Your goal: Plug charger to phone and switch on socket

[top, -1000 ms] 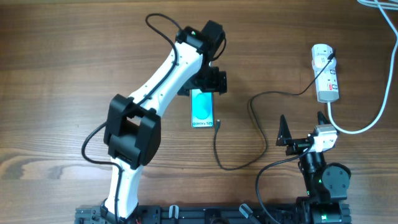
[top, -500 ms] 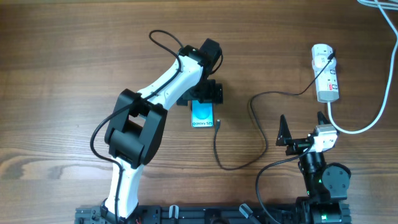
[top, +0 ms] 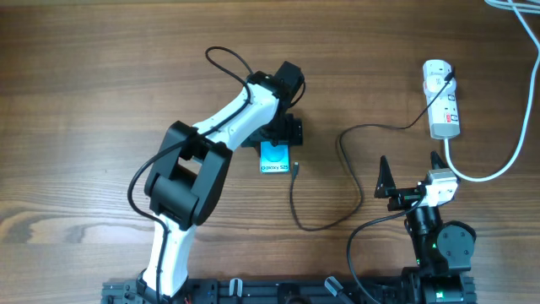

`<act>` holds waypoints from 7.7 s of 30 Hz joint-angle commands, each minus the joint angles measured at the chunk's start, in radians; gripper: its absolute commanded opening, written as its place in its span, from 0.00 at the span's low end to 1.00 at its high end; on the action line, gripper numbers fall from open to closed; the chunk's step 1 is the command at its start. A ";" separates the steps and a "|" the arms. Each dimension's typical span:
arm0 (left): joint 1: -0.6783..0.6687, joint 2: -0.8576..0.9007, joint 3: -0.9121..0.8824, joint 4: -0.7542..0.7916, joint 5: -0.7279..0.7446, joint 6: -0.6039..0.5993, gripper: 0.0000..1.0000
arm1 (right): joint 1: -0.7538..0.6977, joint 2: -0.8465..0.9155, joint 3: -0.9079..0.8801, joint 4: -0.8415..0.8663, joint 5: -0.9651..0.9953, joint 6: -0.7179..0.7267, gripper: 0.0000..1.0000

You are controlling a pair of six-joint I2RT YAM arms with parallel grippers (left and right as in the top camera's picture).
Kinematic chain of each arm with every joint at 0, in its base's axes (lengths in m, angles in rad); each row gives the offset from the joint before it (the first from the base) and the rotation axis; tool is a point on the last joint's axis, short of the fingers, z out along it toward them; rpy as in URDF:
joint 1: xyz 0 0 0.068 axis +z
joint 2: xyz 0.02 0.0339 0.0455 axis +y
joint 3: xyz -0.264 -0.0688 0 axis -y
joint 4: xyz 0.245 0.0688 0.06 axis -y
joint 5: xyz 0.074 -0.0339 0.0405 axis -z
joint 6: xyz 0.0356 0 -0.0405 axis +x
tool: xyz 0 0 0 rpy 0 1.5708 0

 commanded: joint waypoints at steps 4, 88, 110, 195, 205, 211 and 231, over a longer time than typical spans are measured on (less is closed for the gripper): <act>-0.009 0.019 -0.019 0.005 -0.028 -0.019 1.00 | 0.004 -0.005 -0.001 0.003 0.013 -0.012 1.00; 0.181 0.064 0.590 -0.657 1.432 0.235 0.71 | 0.004 -0.006 -0.001 0.003 0.013 -0.012 1.00; 0.455 0.060 0.590 -0.703 1.547 0.219 0.70 | 0.004 -0.005 -0.001 0.003 0.013 -0.012 1.00; 0.475 0.045 0.590 -0.703 1.537 0.178 0.71 | 0.004 -0.005 -0.001 0.005 0.013 -0.009 1.00; 0.475 0.045 0.590 -0.703 1.537 0.177 0.71 | 0.004 -0.005 0.003 0.283 -0.533 0.938 1.00; 0.475 0.045 0.590 -0.703 1.537 0.177 0.71 | 0.004 0.168 0.396 0.110 -0.565 0.557 1.00; 0.475 0.045 0.590 -0.702 1.543 0.175 0.70 | 0.655 1.315 1.669 -1.184 0.291 0.421 1.00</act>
